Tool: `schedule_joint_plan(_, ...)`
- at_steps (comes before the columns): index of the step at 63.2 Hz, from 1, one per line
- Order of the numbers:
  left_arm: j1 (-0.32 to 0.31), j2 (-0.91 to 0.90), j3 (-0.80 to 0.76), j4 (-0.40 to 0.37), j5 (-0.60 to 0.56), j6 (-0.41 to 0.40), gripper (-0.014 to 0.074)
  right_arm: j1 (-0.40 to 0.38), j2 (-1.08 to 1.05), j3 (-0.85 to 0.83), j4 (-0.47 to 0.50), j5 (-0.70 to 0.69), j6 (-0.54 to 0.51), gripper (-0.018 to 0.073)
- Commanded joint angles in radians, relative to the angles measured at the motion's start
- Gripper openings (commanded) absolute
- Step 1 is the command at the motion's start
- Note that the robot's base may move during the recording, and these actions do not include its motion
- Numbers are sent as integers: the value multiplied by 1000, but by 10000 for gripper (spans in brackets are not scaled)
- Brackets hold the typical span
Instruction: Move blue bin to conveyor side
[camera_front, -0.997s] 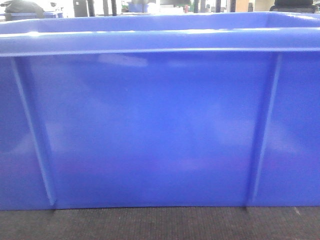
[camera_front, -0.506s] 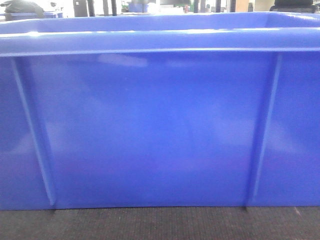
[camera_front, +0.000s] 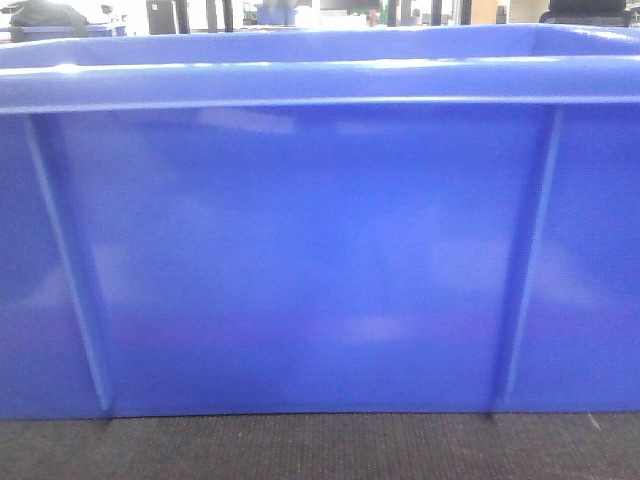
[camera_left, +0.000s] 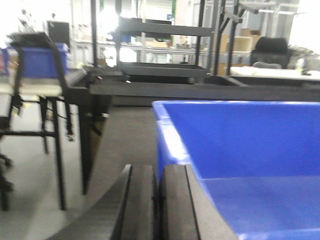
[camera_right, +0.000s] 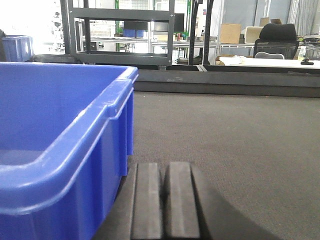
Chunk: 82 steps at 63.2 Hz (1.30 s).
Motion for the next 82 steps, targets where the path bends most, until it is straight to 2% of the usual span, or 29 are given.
schedule_joint_plan(1,19,-4,42,30,-44,1,13,-4,-4,0,0,-31,-3,-83)
schedule_joint_plan(15,29,-4,205,11,-224,1,11,-4,-4,0,0,-31,-3,-83)
schedule_joint_plan(27,61,-4,224,-2,-251,1,11,-4,-4,0,0,-31,-3,-83)
schedule_joint_plan(82,59,-4,224,-2,-237,1,11,-4,-4,0,0,-31,-3,-83)
